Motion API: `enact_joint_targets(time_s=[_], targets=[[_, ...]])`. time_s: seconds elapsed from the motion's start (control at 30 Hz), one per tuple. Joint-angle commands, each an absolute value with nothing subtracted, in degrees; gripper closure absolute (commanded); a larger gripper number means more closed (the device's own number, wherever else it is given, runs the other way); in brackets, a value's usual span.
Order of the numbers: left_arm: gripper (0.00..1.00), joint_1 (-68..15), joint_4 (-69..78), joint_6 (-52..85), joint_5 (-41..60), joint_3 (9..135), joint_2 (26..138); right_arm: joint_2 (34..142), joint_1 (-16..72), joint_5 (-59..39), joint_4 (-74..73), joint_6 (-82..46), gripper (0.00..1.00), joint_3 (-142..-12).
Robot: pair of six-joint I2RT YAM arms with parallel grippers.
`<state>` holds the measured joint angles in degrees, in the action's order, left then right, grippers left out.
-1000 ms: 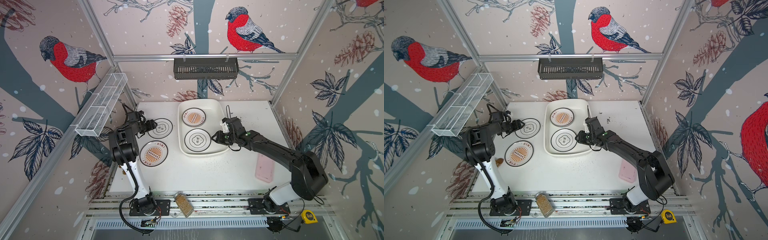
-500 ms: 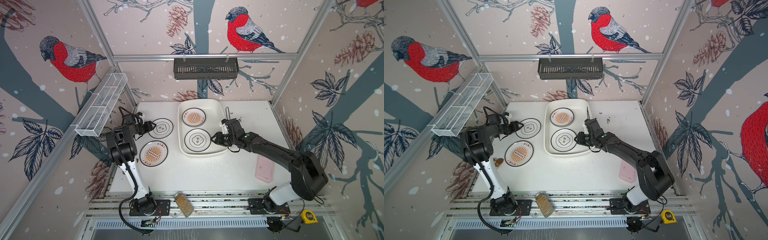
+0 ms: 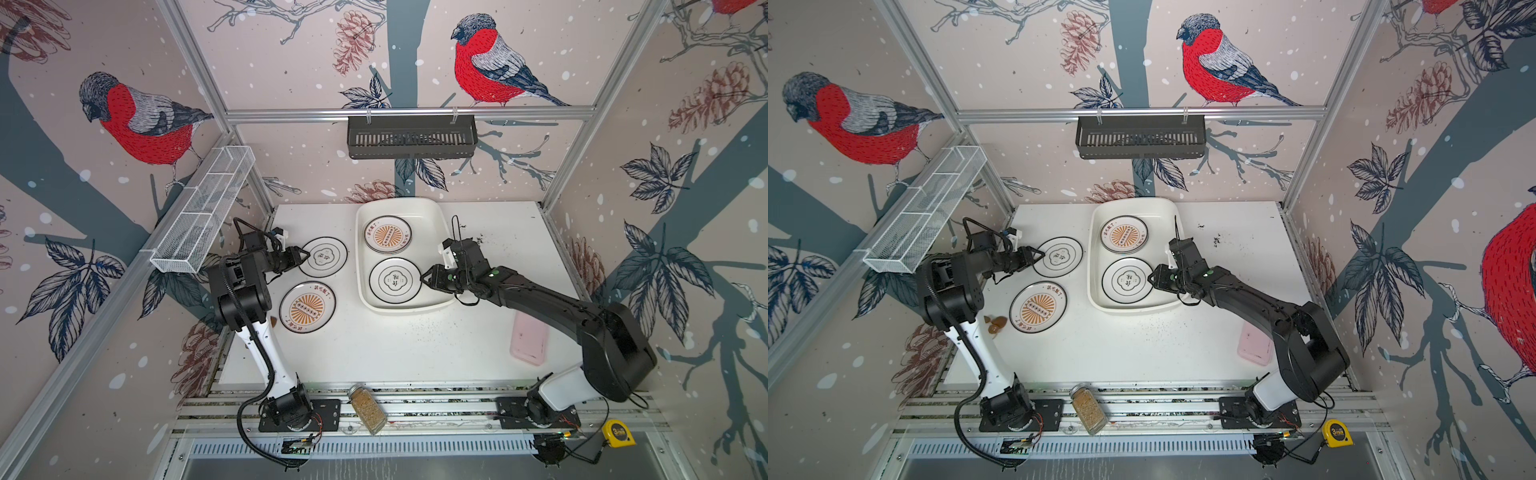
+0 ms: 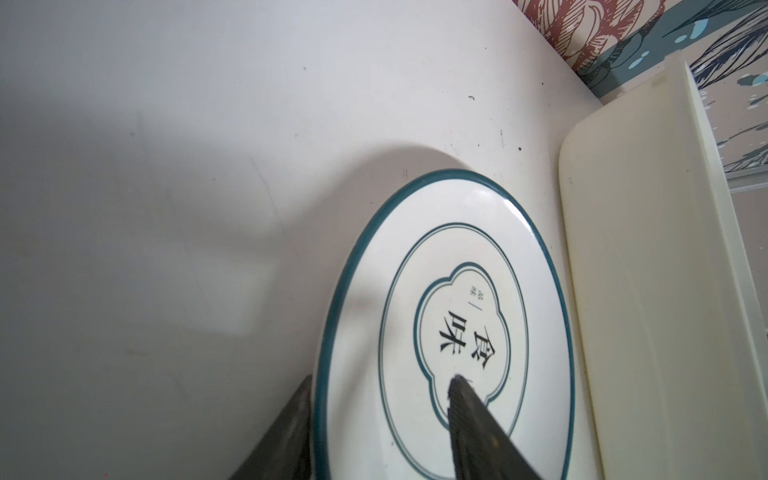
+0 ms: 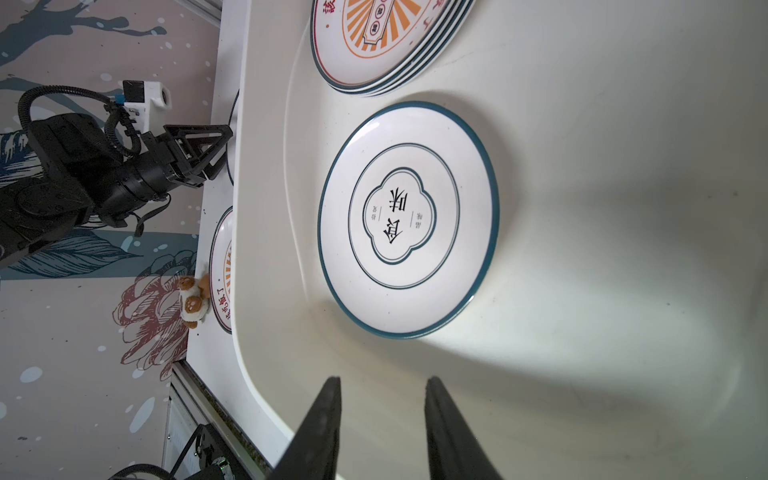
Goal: Place the plates into the plastic bin on the countertop
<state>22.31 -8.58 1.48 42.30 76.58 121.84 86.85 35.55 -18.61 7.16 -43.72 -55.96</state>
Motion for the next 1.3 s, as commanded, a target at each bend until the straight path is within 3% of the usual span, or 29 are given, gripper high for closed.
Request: enact_joint_targets(time_s=[0.0,0.17,0.43,0.97,1.27], targets=[[0.52,22.32,-16.42,0.18,39.84,76.27,122.53,86.86,35.6,-19.29,5.1,-44.68,0.64,-55.72],[0.59,22.24,-16.9,0.49,40.06,76.16,122.6,87.13,35.6,-19.57,4.58,-44.69,0.64,-55.72],[0.59,22.15,-16.97,2.02,40.27,76.5,122.43,87.56,35.63,-19.99,3.69,-44.91,0.65,-55.46],[0.83,21.62,-15.39,5.02,41.54,76.32,121.6,87.88,35.42,-20.35,3.16,-44.87,0.65,-55.37],[0.89,21.57,-14.01,8.53,44.27,76.17,120.38,88.15,35.33,-20.5,2.46,-45.09,0.66,-55.28]])
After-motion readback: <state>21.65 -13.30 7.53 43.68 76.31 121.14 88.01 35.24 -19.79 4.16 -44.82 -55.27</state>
